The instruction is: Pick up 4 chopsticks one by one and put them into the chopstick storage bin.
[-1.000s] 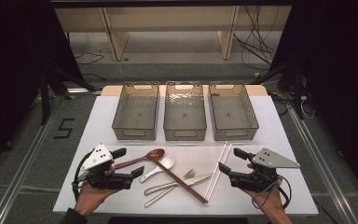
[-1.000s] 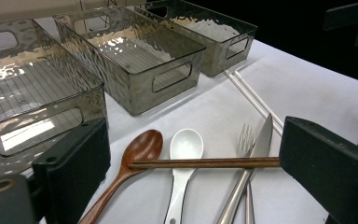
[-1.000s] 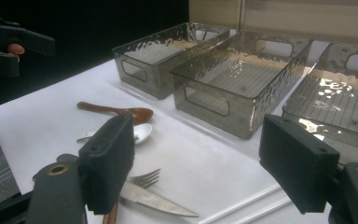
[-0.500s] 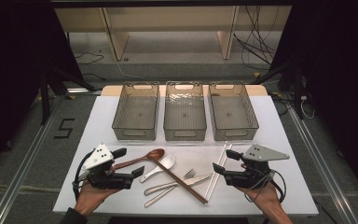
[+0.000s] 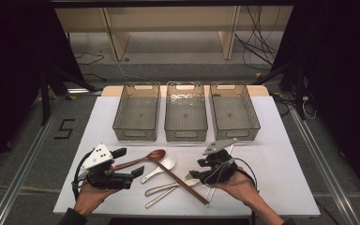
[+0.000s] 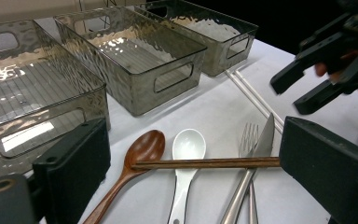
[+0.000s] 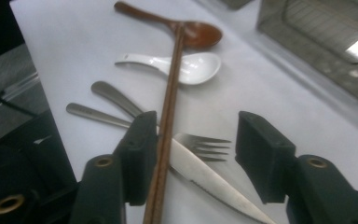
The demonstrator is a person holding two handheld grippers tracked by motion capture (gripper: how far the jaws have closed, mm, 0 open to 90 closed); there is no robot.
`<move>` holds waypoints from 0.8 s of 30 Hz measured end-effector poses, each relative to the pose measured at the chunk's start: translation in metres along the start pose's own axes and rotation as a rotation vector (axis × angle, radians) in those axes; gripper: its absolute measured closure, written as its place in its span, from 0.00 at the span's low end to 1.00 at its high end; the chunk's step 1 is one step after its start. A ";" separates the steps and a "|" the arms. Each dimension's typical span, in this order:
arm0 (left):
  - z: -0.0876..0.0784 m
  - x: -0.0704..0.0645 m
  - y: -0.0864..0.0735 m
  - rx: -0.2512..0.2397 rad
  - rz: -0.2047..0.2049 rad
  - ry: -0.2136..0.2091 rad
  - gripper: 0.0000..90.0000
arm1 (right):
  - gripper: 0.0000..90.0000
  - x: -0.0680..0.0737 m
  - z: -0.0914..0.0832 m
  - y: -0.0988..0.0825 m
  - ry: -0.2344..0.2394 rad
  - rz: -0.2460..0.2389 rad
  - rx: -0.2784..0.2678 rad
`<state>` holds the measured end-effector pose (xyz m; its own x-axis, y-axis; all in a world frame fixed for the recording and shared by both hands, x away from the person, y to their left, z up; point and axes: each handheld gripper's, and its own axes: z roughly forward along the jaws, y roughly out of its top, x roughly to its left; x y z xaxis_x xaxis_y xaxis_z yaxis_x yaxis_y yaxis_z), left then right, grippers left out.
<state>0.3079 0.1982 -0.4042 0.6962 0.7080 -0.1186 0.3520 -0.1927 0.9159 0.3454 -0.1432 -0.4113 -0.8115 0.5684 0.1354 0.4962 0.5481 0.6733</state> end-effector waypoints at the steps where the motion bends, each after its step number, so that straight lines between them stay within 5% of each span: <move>1: 0.000 0.000 0.000 0.003 0.004 -0.003 0.09 | 0.58 0.000 0.004 0.002 0.005 -0.006 0.018; 4: 0.000 -0.001 0.000 0.005 0.010 -0.002 0.09 | 0.60 0.002 0.012 0.004 0.000 -0.031 0.050; 9: 0.001 -0.001 0.000 0.005 0.013 -0.006 0.09 | 0.66 0.006 0.034 0.006 0.011 -0.066 0.180; 24: 0.001 -0.002 0.000 0.010 0.021 -0.016 0.09 | 0.76 0.015 0.066 0.007 0.001 -0.095 0.289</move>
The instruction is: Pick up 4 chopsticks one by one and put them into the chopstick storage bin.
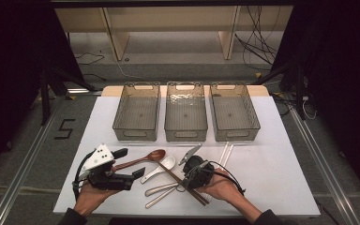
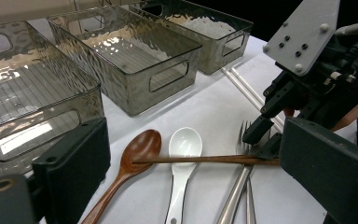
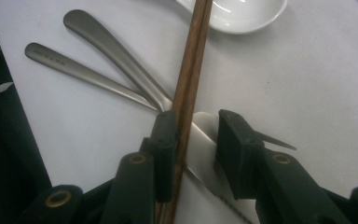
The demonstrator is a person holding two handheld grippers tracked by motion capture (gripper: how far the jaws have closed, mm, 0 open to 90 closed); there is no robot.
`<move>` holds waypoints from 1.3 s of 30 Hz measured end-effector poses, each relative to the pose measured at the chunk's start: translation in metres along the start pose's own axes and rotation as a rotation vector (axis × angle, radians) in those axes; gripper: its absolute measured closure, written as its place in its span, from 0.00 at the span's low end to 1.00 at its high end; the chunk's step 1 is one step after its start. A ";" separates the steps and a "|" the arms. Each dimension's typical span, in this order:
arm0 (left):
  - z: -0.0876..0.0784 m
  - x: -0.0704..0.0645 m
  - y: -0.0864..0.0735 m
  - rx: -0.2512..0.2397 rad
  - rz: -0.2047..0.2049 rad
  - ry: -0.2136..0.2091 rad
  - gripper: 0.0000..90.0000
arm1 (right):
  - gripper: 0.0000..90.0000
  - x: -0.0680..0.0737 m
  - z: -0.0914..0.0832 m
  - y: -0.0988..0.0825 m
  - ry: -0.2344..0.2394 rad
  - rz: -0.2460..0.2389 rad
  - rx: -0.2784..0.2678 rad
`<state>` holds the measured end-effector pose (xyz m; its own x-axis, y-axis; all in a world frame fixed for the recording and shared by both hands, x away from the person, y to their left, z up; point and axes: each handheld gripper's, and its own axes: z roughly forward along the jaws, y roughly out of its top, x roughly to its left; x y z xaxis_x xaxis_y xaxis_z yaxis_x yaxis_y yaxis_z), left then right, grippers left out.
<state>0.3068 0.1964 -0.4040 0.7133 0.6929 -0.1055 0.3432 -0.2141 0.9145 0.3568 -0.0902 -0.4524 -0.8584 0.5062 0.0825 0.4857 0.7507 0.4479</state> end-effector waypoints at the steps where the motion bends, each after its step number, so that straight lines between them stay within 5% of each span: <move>1: 0.000 0.000 0.000 0.001 0.000 0.000 0.09 | 0.76 0.000 0.001 0.000 -0.003 -0.001 0.006; 39: 0.000 0.000 0.000 0.006 0.009 -0.008 0.09 | 0.94 -0.015 0.014 0.016 0.002 0.031 0.016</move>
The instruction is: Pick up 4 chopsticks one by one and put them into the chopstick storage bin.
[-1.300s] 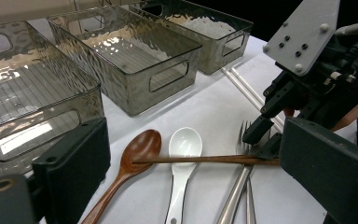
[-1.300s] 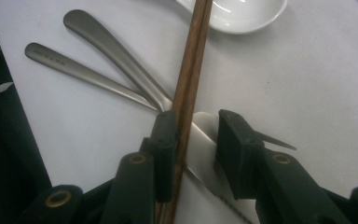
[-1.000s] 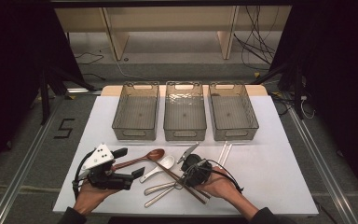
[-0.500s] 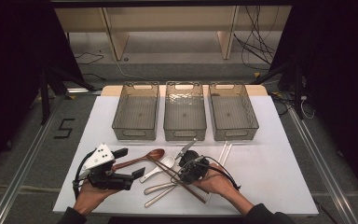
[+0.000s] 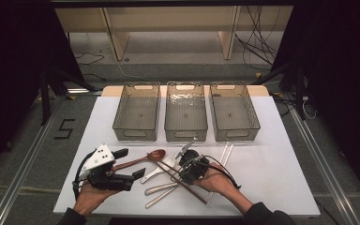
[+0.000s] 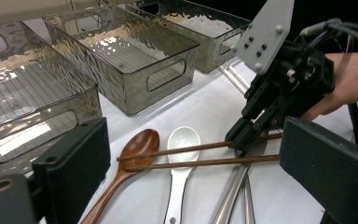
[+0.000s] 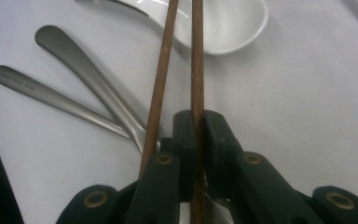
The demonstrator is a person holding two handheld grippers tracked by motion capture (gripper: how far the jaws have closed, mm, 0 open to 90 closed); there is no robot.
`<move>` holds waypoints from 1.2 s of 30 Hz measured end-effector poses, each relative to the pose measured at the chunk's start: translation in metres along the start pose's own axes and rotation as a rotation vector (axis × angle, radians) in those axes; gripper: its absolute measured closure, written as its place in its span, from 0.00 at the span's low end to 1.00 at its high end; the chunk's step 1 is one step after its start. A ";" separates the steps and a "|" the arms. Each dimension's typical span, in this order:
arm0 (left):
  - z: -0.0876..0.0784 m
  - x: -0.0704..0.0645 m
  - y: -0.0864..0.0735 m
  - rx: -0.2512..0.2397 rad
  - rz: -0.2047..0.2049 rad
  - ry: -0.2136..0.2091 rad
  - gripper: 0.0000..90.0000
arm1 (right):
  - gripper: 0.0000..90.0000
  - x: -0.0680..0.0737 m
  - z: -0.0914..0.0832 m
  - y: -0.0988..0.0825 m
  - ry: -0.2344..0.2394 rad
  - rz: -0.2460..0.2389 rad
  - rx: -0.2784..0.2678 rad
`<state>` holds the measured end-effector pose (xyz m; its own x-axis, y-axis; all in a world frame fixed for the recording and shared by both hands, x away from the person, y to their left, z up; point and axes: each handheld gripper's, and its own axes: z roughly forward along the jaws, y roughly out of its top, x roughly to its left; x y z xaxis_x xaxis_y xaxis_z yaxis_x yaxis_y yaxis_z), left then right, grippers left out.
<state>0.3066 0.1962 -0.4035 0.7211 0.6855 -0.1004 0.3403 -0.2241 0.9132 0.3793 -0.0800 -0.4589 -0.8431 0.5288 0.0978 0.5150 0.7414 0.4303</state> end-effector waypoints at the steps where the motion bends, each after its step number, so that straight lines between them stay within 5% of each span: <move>1: 0.000 0.000 0.000 -0.001 0.000 0.001 0.09 | 0.94 -0.001 -0.002 0.000 -0.002 -0.001 -0.007; 10: -0.001 0.003 0.001 0.015 0.016 0.011 0.09 | 0.94 -0.003 -0.041 -0.003 -0.001 -0.073 -0.075; 17: 0.010 0.000 0.008 0.107 0.066 -0.033 0.09 | 0.94 0.009 -0.059 -0.011 0.001 -0.187 -0.064; 24: 0.038 -0.018 0.018 0.263 0.204 -0.061 0.12 | 0.94 0.025 -0.067 -0.018 0.023 -0.270 -0.057; 30: 0.059 -0.034 0.023 0.358 0.360 -0.098 0.14 | 0.94 0.033 -0.069 -0.017 0.037 -0.318 -0.053; 36: 0.069 -0.044 0.019 0.418 0.441 -0.132 0.17 | 0.94 0.037 -0.072 -0.016 0.046 -0.353 -0.052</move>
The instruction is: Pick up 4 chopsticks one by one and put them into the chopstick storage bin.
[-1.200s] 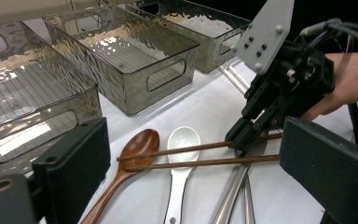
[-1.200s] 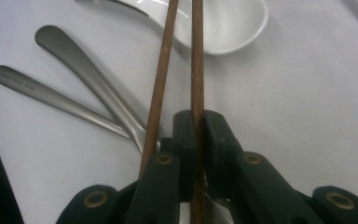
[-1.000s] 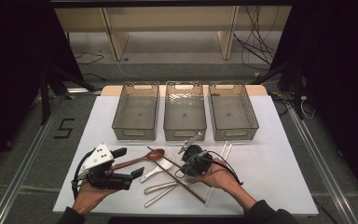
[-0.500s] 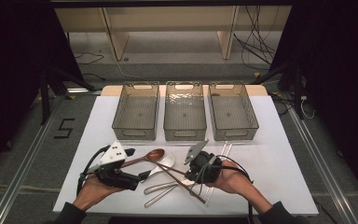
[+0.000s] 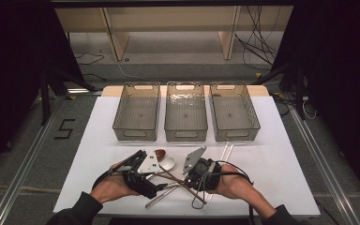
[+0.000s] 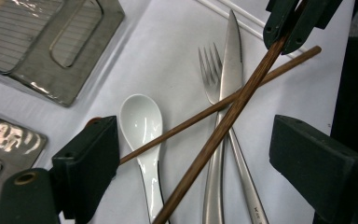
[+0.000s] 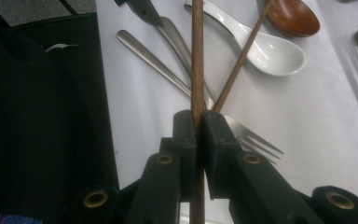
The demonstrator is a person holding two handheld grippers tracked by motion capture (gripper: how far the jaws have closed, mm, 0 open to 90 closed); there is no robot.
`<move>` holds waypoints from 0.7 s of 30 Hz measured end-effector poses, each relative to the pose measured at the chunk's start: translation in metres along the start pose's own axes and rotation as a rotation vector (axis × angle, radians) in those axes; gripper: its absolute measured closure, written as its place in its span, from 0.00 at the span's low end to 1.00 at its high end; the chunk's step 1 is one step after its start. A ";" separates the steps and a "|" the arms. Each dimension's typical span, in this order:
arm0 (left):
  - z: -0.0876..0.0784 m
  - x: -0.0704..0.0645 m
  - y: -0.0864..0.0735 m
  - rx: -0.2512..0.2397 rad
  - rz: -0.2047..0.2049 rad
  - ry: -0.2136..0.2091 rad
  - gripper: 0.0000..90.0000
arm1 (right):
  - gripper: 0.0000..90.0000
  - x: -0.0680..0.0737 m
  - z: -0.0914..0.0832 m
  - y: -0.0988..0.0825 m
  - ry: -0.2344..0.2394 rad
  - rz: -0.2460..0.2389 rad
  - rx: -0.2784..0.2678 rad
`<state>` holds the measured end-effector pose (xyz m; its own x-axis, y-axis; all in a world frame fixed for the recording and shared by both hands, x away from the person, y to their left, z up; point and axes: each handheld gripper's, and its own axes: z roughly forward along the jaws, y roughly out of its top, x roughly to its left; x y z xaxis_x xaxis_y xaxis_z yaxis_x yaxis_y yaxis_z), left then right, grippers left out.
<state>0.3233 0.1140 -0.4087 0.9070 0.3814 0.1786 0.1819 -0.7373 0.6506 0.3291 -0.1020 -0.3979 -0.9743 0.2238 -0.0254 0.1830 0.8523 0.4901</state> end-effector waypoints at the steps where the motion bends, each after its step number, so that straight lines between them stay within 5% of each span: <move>1: 0.001 0.000 0.000 0.005 0.005 -0.003 0.18 | 0.94 0.001 0.001 0.000 0.001 -0.005 0.002; 13: 0.005 -0.010 0.004 0.097 0.110 -0.080 0.61 | 0.94 0.009 0.003 0.004 0.031 -0.081 0.011; 21: 0.005 -0.012 0.003 0.135 0.134 -0.138 0.78 | 0.94 0.011 0.003 0.004 0.037 -0.112 0.008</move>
<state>0.3151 0.1039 -0.4126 0.9681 0.2022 0.1478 0.0973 -0.8475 0.5219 0.3198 -0.0950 -0.3985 -0.9929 0.1090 -0.0474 0.0732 0.8748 0.4789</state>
